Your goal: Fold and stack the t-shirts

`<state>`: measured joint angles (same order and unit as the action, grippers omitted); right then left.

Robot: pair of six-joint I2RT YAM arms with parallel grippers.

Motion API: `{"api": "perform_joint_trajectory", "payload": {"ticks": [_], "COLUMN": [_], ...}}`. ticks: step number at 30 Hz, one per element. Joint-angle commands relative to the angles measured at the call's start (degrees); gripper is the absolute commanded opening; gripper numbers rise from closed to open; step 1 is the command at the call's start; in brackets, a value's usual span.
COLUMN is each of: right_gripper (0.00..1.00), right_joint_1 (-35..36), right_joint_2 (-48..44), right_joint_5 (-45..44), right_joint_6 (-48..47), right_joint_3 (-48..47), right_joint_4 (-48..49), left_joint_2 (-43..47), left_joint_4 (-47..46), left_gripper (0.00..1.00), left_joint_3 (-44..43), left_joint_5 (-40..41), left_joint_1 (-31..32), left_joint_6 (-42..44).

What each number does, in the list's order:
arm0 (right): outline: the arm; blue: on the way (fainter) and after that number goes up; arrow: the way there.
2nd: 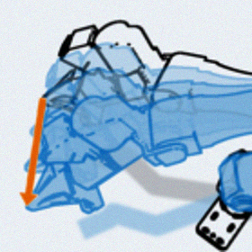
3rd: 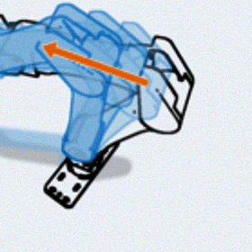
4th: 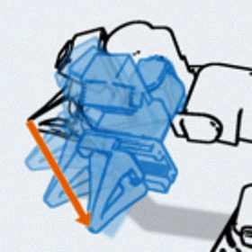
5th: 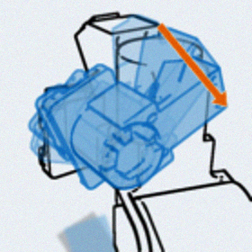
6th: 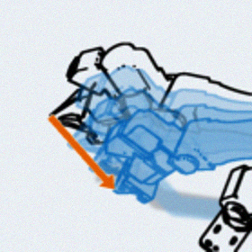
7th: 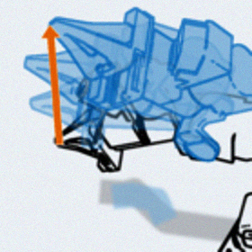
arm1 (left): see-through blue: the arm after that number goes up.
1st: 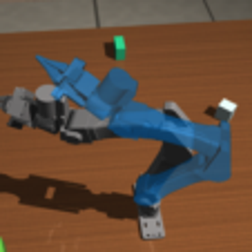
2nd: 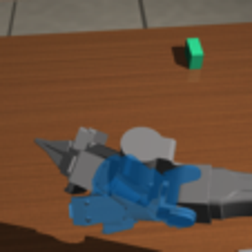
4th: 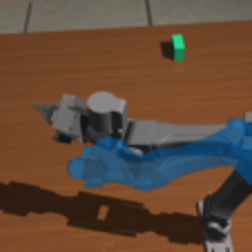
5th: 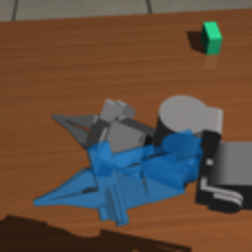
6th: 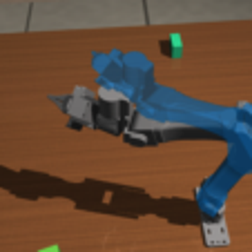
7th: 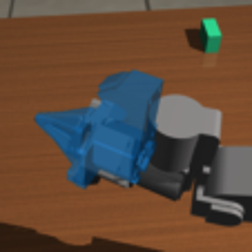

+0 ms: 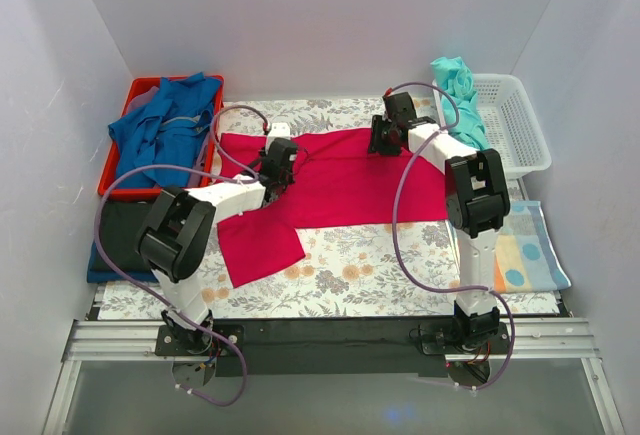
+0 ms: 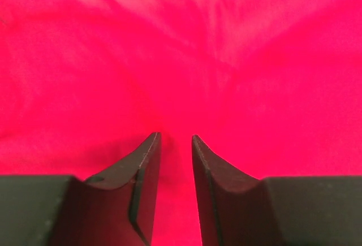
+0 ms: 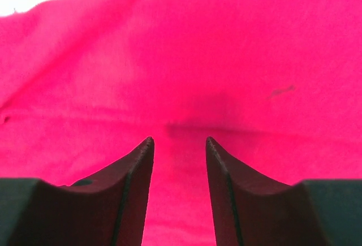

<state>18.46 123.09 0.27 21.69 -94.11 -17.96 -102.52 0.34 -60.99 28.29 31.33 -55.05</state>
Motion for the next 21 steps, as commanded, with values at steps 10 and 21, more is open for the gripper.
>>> {"api": "perform_joint_trajectory", "payload": {"ticks": [10,21], "right_gripper": [0.52,0.52], "right_joint_1": [-4.83,-7.91], "right_joint_2": [9.36,9.01], "right_joint_5": [-6.25,-8.97], "right_joint_6": [-3.94,-6.4], "right_joint_3": [-11.01,-7.85], "right_joint_4": [-1.99,-2.52], "left_joint_2": [-16.79,-21.4], "left_joint_4": [-1.42,6.51], "left_gripper": [0.17,0.08], "left_joint_3": [-21.3,-22.32], "left_joint_5": [-12.38,-14.15], "left_joint_1": [-15.25,-14.98], "left_joint_6": [-4.37,-6.39]}}
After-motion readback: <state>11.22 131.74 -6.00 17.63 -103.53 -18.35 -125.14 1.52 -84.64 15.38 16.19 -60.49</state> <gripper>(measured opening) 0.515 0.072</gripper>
